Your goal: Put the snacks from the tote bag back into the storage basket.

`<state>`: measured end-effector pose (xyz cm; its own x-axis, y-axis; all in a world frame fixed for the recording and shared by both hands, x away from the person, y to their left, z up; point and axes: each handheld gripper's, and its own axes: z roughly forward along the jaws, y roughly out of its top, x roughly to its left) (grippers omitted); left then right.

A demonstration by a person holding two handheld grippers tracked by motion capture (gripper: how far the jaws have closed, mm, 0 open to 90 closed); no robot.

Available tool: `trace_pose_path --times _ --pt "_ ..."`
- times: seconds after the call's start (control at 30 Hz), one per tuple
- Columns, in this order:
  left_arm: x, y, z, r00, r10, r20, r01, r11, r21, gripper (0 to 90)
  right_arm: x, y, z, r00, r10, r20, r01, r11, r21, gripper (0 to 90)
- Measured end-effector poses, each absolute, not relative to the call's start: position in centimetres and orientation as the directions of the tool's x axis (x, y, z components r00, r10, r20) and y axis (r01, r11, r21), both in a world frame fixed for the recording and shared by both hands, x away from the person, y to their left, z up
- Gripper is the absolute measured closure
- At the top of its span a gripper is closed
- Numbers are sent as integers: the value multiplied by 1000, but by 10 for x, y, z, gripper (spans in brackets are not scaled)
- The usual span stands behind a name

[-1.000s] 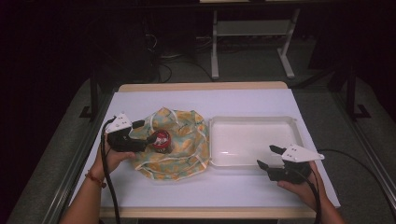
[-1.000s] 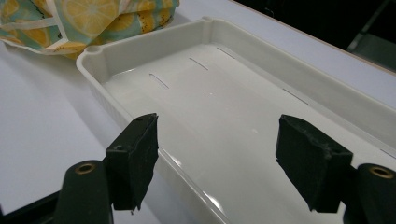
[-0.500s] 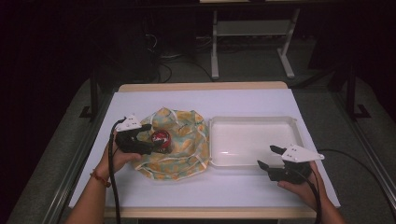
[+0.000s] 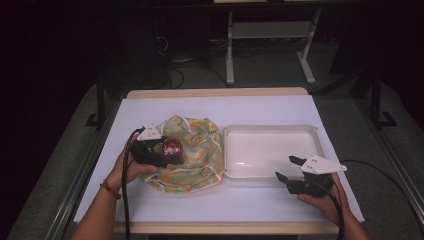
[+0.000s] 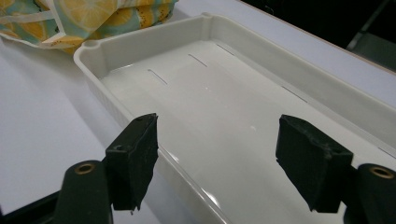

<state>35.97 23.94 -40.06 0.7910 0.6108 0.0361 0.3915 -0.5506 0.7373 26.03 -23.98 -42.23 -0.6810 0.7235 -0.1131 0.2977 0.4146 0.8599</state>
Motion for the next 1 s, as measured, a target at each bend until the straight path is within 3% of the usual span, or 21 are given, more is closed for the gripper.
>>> trace_pose_path --times 0.23,0.43,1.0 --pt "367 229 -406 803 594 52 400 -601 692 150 260 -240 -423 -682 722 -117 296 418 859 288" --pt "367 231 -408 802 596 40 412 -600 686 244 257 -242 -423 -677 727 -118 299 417 858 289" --pt "362 236 -408 778 628 24 445 -578 683 250 257 -242 -424 -675 728 -116 306 419 855 290"
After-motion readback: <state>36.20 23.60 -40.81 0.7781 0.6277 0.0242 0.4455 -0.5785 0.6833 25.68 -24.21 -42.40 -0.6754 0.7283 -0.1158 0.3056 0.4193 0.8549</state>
